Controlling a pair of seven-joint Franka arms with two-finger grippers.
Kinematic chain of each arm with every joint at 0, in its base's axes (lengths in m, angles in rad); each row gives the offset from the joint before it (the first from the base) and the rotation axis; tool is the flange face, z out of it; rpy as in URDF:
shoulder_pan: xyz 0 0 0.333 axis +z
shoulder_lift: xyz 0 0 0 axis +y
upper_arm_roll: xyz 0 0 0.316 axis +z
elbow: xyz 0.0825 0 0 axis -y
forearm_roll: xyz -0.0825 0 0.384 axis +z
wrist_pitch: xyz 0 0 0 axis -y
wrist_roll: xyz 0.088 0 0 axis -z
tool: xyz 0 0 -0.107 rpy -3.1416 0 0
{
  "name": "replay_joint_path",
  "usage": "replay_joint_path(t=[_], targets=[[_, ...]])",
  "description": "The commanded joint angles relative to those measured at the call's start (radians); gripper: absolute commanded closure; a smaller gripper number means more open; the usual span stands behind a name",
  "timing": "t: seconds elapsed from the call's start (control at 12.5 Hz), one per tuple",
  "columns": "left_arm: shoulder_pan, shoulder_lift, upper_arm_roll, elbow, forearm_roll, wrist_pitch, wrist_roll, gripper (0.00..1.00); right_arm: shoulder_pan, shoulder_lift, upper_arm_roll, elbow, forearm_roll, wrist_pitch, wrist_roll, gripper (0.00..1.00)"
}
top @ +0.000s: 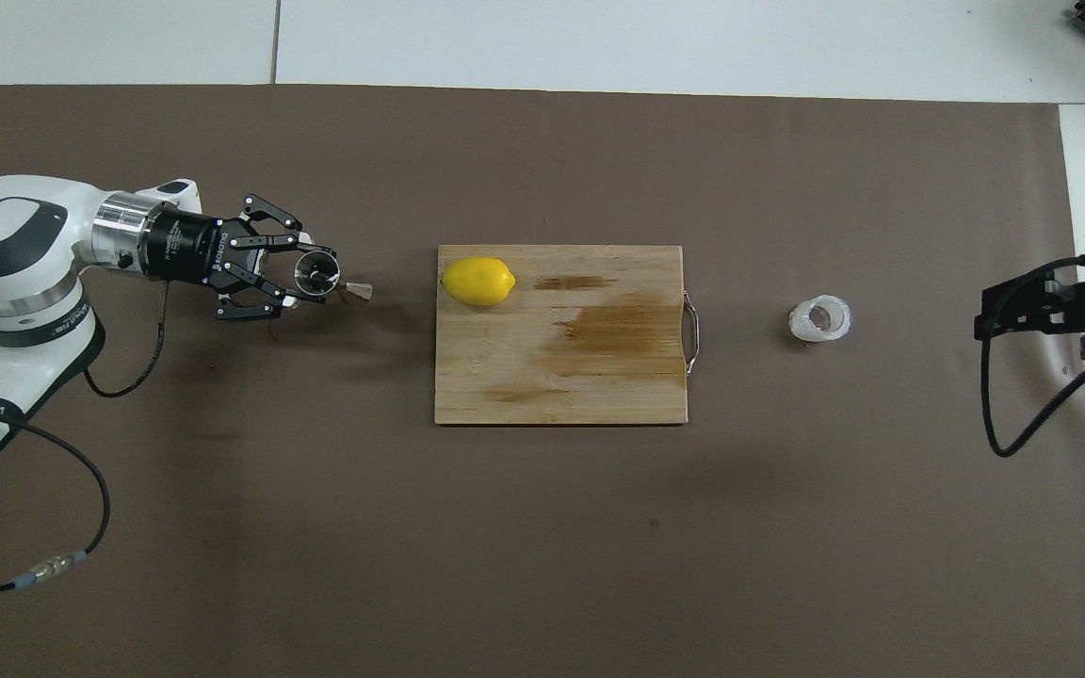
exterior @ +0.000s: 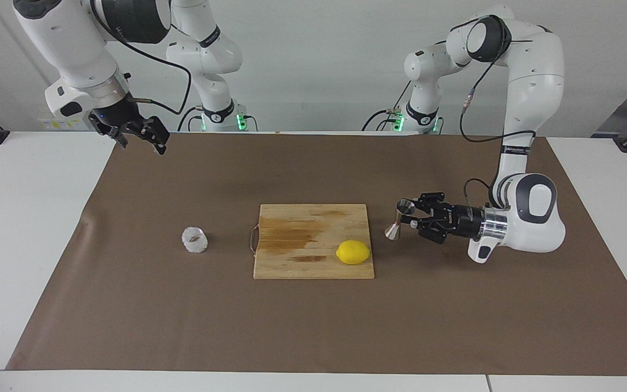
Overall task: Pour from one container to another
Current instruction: 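Lift the silver cup with the left gripper and carry it over the board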
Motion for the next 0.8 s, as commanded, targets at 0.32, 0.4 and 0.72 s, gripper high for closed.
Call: replay_joint_path(t=[0.32, 0.4, 0.72], targets=[[-0.194, -0.043, 0.019, -0.046, -0.152, 0.171, 0.006, 1.0, -0.009, -0.004, 0.004, -0.005, 0.019, 0.006, -0.015, 0.0], [-0.208, -0.035, 0.016, -0.038, -0.149, 0.212, 0.006, 1.0, -0.009, -0.004, 0.004, -0.005, 0.019, 0.006, -0.015, 0.0], [-0.239, 0.017, -0.068, 0.011, -0.094, 0.297, 0.01, 1.0, -0.009, -0.004, 0.004, -0.005, 0.019, 0.006, -0.015, 0.0]])
